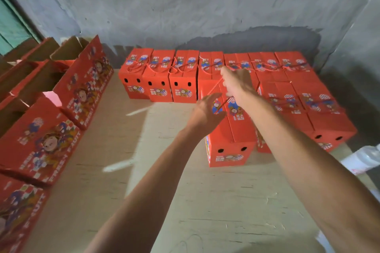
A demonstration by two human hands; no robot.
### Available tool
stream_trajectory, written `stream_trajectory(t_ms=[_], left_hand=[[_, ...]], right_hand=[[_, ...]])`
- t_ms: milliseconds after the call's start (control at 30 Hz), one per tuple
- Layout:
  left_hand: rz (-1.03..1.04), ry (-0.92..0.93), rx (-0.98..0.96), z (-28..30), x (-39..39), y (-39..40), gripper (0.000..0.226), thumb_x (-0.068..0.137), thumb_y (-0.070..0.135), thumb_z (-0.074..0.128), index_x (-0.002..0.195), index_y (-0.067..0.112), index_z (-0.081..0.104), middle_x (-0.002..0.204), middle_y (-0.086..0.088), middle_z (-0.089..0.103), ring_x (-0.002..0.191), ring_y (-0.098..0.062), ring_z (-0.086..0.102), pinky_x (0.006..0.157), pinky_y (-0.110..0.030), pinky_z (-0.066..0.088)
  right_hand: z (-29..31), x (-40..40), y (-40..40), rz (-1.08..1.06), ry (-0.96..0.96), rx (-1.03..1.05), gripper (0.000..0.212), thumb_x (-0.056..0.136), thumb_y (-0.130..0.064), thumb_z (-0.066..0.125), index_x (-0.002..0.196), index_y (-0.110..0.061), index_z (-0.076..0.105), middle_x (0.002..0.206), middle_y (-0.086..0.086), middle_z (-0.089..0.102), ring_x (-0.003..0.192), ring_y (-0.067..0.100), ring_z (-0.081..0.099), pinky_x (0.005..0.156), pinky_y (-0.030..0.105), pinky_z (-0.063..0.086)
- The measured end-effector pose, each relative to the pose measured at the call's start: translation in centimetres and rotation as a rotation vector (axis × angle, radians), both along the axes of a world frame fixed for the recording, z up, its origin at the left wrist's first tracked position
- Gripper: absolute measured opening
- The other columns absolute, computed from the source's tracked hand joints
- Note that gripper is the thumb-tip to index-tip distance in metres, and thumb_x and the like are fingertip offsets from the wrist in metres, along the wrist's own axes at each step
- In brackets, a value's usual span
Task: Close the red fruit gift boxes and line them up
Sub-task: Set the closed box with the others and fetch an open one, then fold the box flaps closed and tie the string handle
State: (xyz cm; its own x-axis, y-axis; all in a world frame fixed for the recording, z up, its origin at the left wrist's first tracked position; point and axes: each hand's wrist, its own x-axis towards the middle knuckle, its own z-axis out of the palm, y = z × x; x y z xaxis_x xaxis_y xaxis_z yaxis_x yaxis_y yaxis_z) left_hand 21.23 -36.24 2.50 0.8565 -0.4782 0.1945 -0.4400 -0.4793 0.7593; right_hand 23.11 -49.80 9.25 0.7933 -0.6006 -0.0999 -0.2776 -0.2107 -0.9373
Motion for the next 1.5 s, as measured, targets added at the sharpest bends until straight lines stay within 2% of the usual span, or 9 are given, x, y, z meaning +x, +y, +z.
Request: stream_trajectory(t_ms=[100, 200, 467, 600, 700, 800, 1067, 1333, 1500], left_hand=[[-0.017, 0.048, 0.087, -1.4, 1.3, -2.6, 0.062, 0.091, 0.024, 0.073, 0.148, 0.015, 0.051, 0.147, -0.008, 0.055, 0.135, -0.028, 0.047, 0.111, -0.040, 0.039], [-0.025, 0.141, 0.181, -2.8, 3.2, -5.0, 0.066, 0.091, 0.026, 0.073, 0.150, 0.012, 0.045, 0.147, -0.013, 0.051, 0.137, -0.031, 0.042, 0.112, -0.043, 0.038], [-0.126, 0.352, 0.232, -7.0, 5.6, -10.6, 0.088, 0.083, 0.033, 0.083, 0.156, 0.022, 0.034, 0.149, -0.007, 0.040, 0.131, -0.027, 0.048, 0.087, -0.027, 0.045], [-0.207, 0.424, 0.248, -9.3, 4.6, -11.4, 0.120, 0.066, 0.038, 0.096, 0.159, 0.027, 0.020, 0.158, -0.008, 0.022, 0.140, -0.030, 0.040, 0.110, -0.044, 0.047], [-0.217, 0.420, 0.275, -10.0, 4.3, -11.5, 0.138, 0.057, 0.047, 0.098, 0.161, 0.027, 0.010, 0.165, -0.002, 0.012, 0.143, -0.031, 0.039, 0.111, -0.052, 0.046], [-0.220, 0.362, 0.314, -9.7, 4.7, -11.7, 0.141, 0.056, 0.056, 0.096, 0.162, 0.027, 0.009, 0.164, 0.002, 0.017, 0.141, -0.030, 0.043, 0.108, -0.052, 0.049], [-0.280, 0.366, 0.428, -9.7, 6.0, -12.7, 0.143, 0.067, 0.061, 0.088, 0.163, 0.024, -0.012, 0.170, 0.005, -0.007, 0.149, -0.033, 0.034, 0.114, -0.051, 0.043], [-0.221, 0.348, 0.395, -9.9, 7.4, -13.2, 0.138, 0.061, 0.064, 0.090, 0.164, 0.026, 0.006, 0.168, 0.003, 0.007, 0.148, -0.029, 0.033, 0.114, -0.048, 0.044], [-0.185, 0.179, 0.387, -8.4, 6.0, -12.3, 0.096, 0.079, 0.062, 0.077, 0.155, 0.019, 0.037, 0.159, -0.001, 0.029, 0.142, -0.025, 0.039, 0.112, -0.045, 0.045]], right_hand=[[-0.5, 1.4, -3.1, -0.038, 0.027, -0.007, 0.029, 0.088, -0.038, 0.057, 0.082, -0.011, 0.068, 0.067, 0.005, 0.064, 0.041, 0.018, 0.056, 0.049, 0.027, 0.048], [-1.2, 2.8, -5.7, -0.067, 0.032, 0.006, 0.028, 0.089, -0.037, 0.058, 0.086, -0.011, 0.067, 0.071, 0.005, 0.065, 0.053, 0.021, 0.056, 0.051, 0.028, 0.048], [-5.1, 5.1, -11.1, -0.124, 0.058, 0.030, 0.027, 0.092, -0.031, 0.058, 0.079, -0.008, 0.066, 0.067, 0.004, 0.064, 0.047, 0.017, 0.053, 0.048, 0.028, 0.047], [-6.5, 5.0, -13.5, -0.126, 0.034, 0.081, 0.026, 0.096, -0.023, 0.056, 0.077, -0.010, 0.068, 0.061, -0.002, 0.066, 0.043, 0.010, 0.056, 0.044, 0.022, 0.048], [-6.4, 5.1, -13.9, -0.096, 0.024, 0.050, 0.025, 0.096, -0.022, 0.057, 0.077, -0.010, 0.069, 0.055, -0.006, 0.066, 0.039, 0.007, 0.057, 0.041, 0.018, 0.046], [-6.5, 5.7, -13.8, -0.101, 0.001, 0.045, 0.026, 0.097, -0.021, 0.057, 0.077, -0.009, 0.068, 0.056, -0.004, 0.066, 0.039, 0.007, 0.057, 0.039, 0.017, 0.043], [-6.4, 6.4, -14.0, -0.076, 0.000, 0.042, 0.026, 0.098, -0.019, 0.056, 0.081, -0.006, 0.069, 0.063, 0.000, 0.067, 0.040, 0.006, 0.057, 0.043, 0.020, 0.047], [-6.5, 5.5, -13.8, -0.014, 0.131, -0.081, 0.026, 0.095, -0.021, 0.055, 0.076, -0.010, 0.070, 0.068, -0.001, 0.074, 0.050, 0.006, 0.065, 0.056, 0.022, 0.048], [-5.7, 3.3, -12.9, -0.019, 0.210, -0.256, 0.028, 0.093, -0.028, 0.059, 0.071, -0.010, 0.061, 0.064, 0.004, 0.062, 0.057, 0.018, 0.054, 0.057, 0.026, 0.038]])
